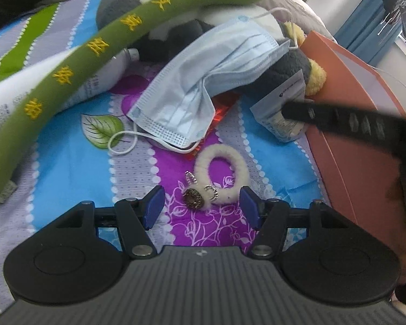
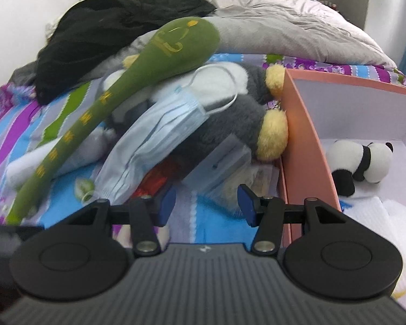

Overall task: Organize soft objects
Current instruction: 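Close the left tool on the white ring while the right tool reaches toward the clear bag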

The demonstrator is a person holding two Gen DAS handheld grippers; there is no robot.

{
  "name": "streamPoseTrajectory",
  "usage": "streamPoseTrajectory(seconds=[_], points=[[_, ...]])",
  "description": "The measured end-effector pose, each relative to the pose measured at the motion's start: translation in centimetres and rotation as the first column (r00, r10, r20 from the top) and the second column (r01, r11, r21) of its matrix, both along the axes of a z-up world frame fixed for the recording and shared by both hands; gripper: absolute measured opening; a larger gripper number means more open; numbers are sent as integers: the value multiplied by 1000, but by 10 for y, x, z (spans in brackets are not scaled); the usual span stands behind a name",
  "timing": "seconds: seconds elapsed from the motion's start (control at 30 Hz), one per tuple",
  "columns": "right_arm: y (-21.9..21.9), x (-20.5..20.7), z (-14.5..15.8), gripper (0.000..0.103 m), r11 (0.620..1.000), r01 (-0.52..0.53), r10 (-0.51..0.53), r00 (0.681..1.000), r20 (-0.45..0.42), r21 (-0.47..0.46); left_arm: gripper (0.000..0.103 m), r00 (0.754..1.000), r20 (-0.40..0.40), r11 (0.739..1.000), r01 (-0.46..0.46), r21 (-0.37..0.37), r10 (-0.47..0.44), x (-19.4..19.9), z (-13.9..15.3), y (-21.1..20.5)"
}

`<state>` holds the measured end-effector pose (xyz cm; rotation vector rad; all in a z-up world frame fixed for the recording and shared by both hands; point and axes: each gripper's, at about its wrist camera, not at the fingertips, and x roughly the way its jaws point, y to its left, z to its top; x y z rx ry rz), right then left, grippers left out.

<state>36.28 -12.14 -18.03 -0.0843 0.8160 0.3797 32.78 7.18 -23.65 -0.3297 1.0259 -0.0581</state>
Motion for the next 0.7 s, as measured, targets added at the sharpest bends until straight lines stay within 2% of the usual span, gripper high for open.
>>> streamPoseTrajectory(seconds=[0.07, 0.17, 0.3, 0.37, 0.47, 0.5, 0.53, 0.63, 0.7], points=[[1, 10, -3, 54, 999, 33, -32, 999, -8, 25, 64, 1000, 7, 1000, 10, 2, -10, 3, -3, -3], [6, 23, -9, 54, 996, 80, -79, 997, -25, 44, 54, 1000, 20, 1000, 21, 10, -21, 5, -7, -6], [15, 38, -21, 53, 991, 136, -135, 989, -58, 10, 33, 999, 25, 999, 21, 30, -22, 8, -8, -9], [18, 41, -25, 52, 989, 150, -150, 987, -63, -11, 31, 999, 28, 999, 19, 28, -20, 7, -7, -9], [18, 43, -28, 30, 984, 177, -177, 981, -74, -12, 27, 1000, 30, 1000, 4, 25, -5, 3, -6, -7], [18, 43, -28, 17, 983, 185, -186, 979, -82, -15, 26, 1000, 30, 1000, -2, 23, 1, 0, -5, -5], [17, 42, -28, 10, 982, 189, -189, 978, -86, -14, 25, 1000, 30, 1000, -10, 20, 9, -1, -4, -4], [14, 34, -23, 4, 984, 177, -177, 981, -79, -13, 23, 999, 28, 999, -35, 9, 35, -9, 0, 0], [10, 26, -19, 3, 987, 164, -164, 983, -81, -4, 22, 998, 26, 999, -49, 7, 48, -15, 3, 4]])
